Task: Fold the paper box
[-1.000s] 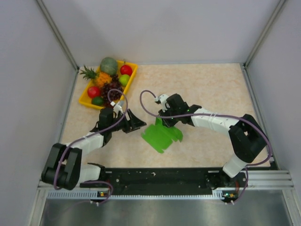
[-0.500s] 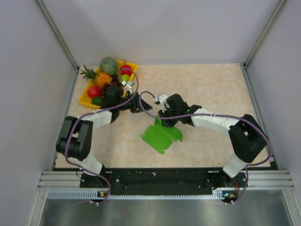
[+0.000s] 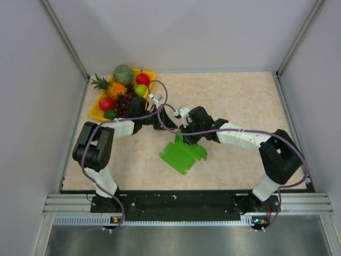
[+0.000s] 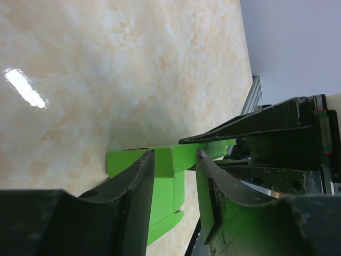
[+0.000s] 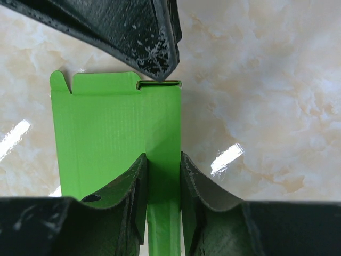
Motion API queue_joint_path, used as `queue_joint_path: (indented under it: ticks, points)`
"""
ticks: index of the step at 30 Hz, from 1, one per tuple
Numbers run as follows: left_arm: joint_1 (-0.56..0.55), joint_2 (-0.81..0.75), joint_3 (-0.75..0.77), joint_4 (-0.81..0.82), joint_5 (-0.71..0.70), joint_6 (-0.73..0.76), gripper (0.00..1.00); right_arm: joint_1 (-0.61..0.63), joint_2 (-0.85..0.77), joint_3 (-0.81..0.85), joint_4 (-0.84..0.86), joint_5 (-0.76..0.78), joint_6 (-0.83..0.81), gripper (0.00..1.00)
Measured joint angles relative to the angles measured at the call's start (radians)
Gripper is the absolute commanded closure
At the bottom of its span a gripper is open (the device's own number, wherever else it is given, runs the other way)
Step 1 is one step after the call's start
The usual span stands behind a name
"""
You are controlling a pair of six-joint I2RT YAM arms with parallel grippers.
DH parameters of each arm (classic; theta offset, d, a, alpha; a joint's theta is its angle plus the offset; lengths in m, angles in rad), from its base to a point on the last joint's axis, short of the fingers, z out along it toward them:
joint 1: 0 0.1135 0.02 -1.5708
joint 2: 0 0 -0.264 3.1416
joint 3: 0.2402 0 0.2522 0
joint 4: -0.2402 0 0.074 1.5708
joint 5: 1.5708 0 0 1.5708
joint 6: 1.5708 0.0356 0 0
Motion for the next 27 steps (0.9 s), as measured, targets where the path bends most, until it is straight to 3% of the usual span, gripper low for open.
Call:
queue_joint_path:
  ticks: [5, 21, 27]
  points:
    - [-0.015, 0.0, -0.001, -0.002, 0.024, 0.023, 0.67, 0.0, 0.0, 0.0, 0.0, -0.004, 0.0, 0.77]
    - [-0.032, 0.0, -0.013, -0.045, 0.017, 0.106, 0.71, 0.0, 0.0, 0.0, 0.0, -0.014, 0.0, 0.76]
    - [-0.04, 0.0, -0.033, -0.043, 0.008, 0.124, 0.82, 0.0, 0.0, -0.001, -0.004, -0.019, 0.0, 0.76]
